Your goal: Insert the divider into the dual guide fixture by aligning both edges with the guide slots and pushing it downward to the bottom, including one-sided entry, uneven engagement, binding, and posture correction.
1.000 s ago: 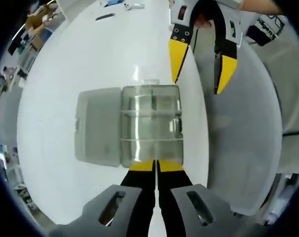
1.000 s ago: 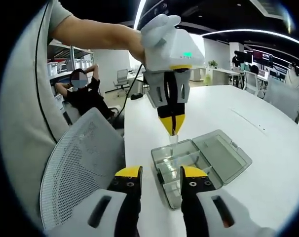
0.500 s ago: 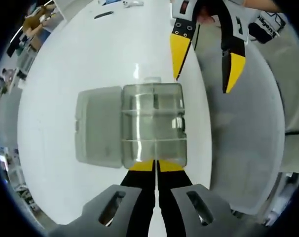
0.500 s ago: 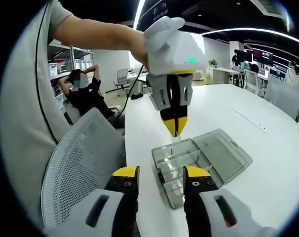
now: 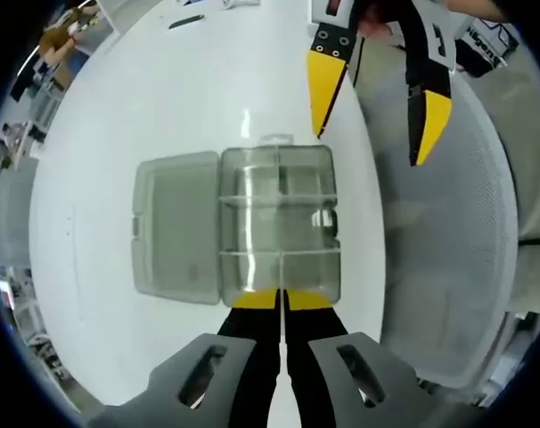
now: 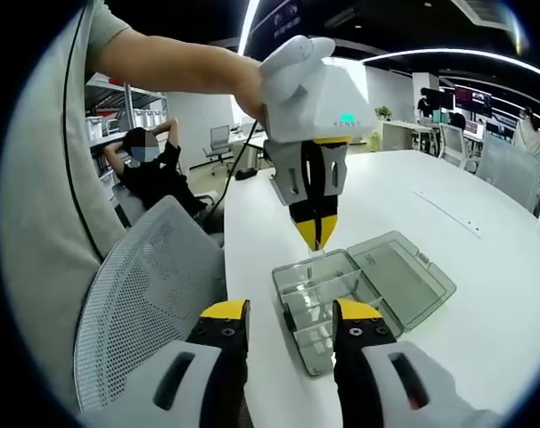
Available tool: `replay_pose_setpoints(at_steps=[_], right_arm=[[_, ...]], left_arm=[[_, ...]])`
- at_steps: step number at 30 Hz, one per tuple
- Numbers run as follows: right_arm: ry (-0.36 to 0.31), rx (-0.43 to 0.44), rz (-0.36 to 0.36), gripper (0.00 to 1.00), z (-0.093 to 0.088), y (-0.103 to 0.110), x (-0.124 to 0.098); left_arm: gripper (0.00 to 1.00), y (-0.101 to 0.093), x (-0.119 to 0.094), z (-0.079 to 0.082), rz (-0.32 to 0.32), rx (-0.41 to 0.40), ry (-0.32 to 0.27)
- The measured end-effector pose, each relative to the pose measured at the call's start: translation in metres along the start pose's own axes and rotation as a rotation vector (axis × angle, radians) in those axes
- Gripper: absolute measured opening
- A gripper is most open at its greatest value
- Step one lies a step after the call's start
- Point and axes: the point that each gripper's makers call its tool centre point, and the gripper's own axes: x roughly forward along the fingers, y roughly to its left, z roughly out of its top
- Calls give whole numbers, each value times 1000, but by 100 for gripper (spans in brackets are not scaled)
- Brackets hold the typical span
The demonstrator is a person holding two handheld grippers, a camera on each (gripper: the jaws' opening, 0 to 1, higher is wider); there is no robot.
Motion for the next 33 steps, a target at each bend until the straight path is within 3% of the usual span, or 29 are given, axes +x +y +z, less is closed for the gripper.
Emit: replay_pose_setpoints(at_steps=[33], right_arm=[[-12,16,-3,33,0,-1,-1]], left_arm=[[0,-1,9,-2,-2,-17,24]])
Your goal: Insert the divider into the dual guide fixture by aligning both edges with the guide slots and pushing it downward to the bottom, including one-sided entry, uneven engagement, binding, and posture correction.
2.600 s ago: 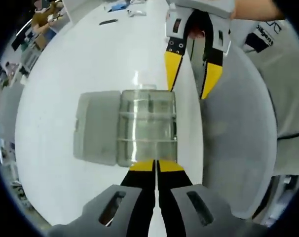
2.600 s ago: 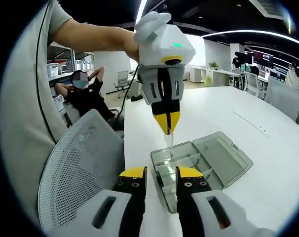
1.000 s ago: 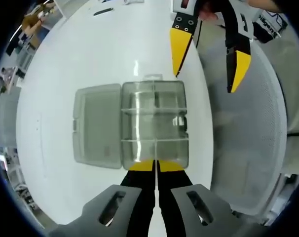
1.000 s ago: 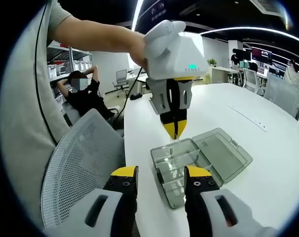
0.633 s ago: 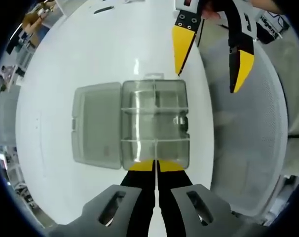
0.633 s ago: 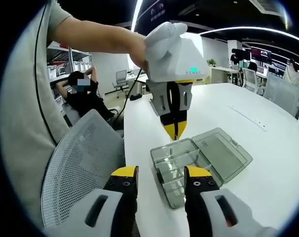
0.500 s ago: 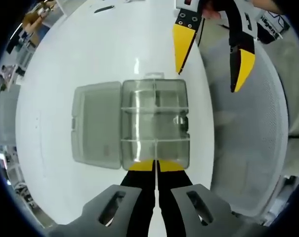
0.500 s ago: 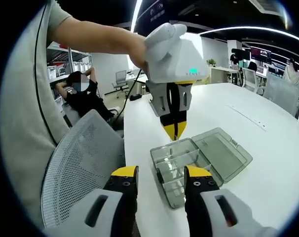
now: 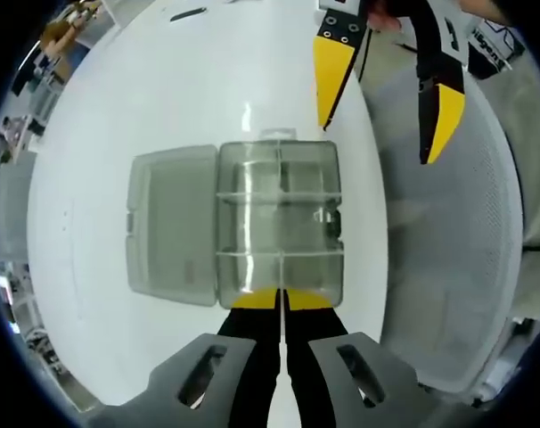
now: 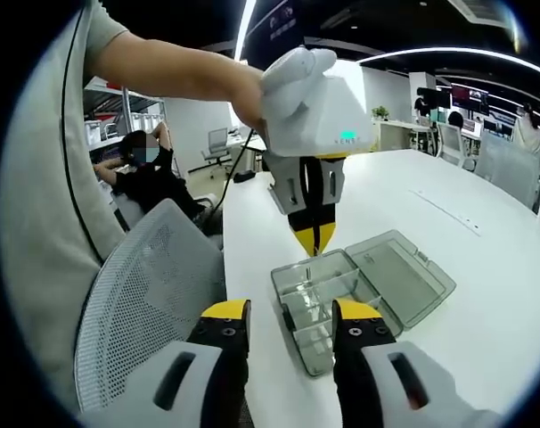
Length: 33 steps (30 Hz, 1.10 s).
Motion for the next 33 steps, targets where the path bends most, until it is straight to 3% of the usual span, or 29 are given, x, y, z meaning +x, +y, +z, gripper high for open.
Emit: replay_pose_setpoints(at_steps=[33], right_arm=[[-1,4,1,32,1,-1,0]], left_arm=[[0,0,8,-1,-34,19,16]])
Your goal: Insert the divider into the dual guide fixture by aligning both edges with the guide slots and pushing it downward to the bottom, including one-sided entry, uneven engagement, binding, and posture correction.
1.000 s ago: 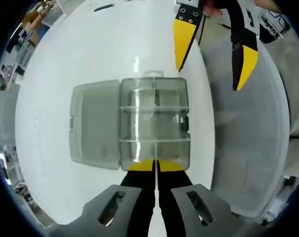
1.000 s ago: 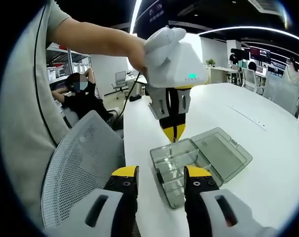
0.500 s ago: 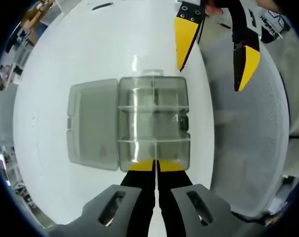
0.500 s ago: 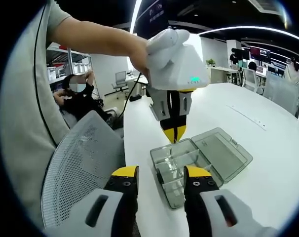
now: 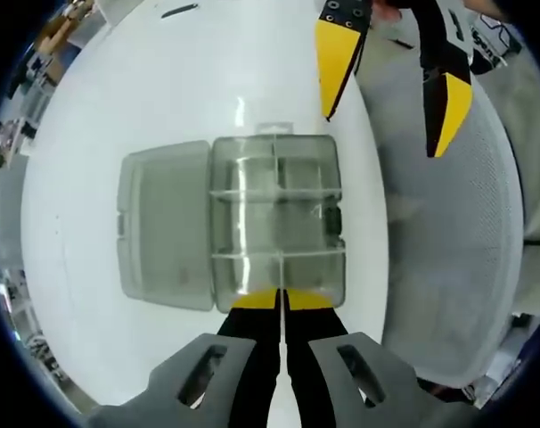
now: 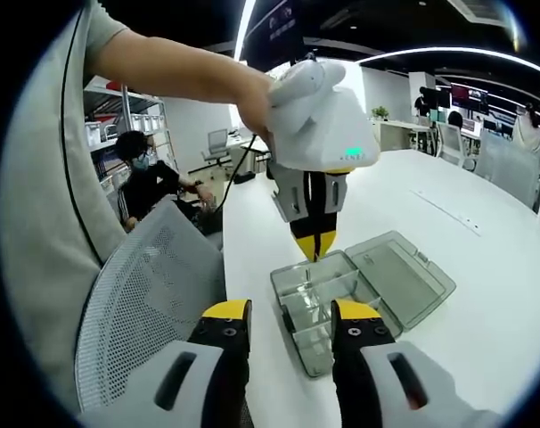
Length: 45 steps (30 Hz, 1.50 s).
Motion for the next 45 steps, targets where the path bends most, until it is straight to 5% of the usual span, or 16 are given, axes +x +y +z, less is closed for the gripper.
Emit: replay_pose_setpoints(at_steps=[45], right_arm=[[-2,15,-6,31,-2,-2,-3]], left_arm=[[0,2,18,-5,-18,9,-5]])
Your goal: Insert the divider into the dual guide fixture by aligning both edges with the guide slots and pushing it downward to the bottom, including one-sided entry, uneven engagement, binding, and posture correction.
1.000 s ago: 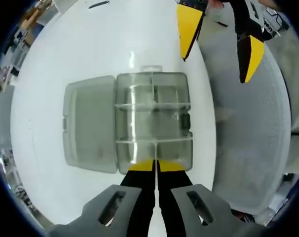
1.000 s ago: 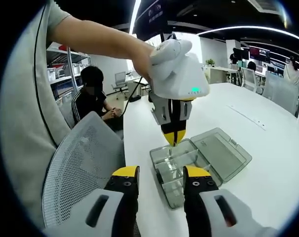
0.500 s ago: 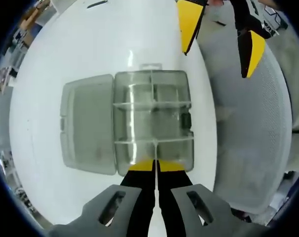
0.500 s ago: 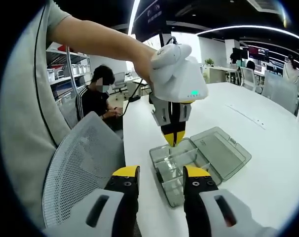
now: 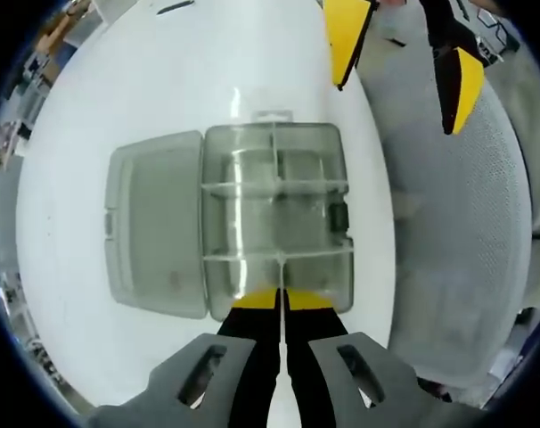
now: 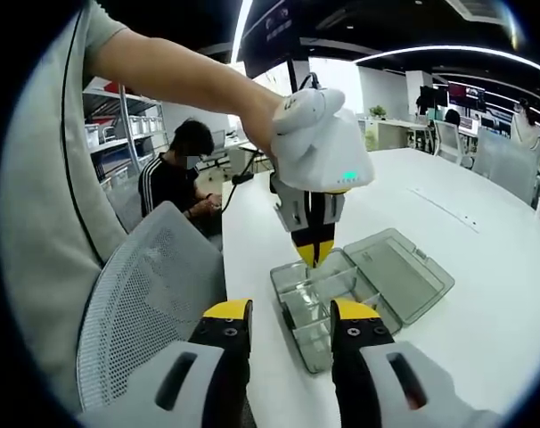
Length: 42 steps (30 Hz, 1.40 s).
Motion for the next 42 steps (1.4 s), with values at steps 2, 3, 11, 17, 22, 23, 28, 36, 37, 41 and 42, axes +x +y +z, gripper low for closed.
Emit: replay_pose_setpoints(at_steps=[2,3,11,17,22,23,28,36,37,41,42], right_arm=[[1,-1,0,31,-1,0,0],[1,-1,0,31,-1,0,0],[2,4,-3,31,-3,-1,-1],[3,4,-4,31,-2,-1,-1],[1,5,-5,31,-1,-1,-2],[1,6,-5,31,-1,-1,-2],[2,7,-6,31,-2,-1,-2],[2,4,-8,31,-2,-1,-2],[3,3,-9,31,-2,-1,-2],[5,3,-10,32,-3,-1,-2],[6,2,-11,32,-3,-1,-2]], left_arm=[[0,0,2,0,0,2,2],[0,0,2,0,0,3,2],[0,0,8,-1,-2,-1,0],[0,0,10,-2,-2,-10,-3],[0,0,12,-2,-1,-9,-2],[0,0,12,-2,-1,-9,-1],[0,-1,13,-3,0,-14,-2],[0,-1,16,-4,3,-20,0],[0,-1,17,-4,6,-18,1],[0,-1,17,-4,9,-15,3],[0,0,17,-4,9,-15,2]])
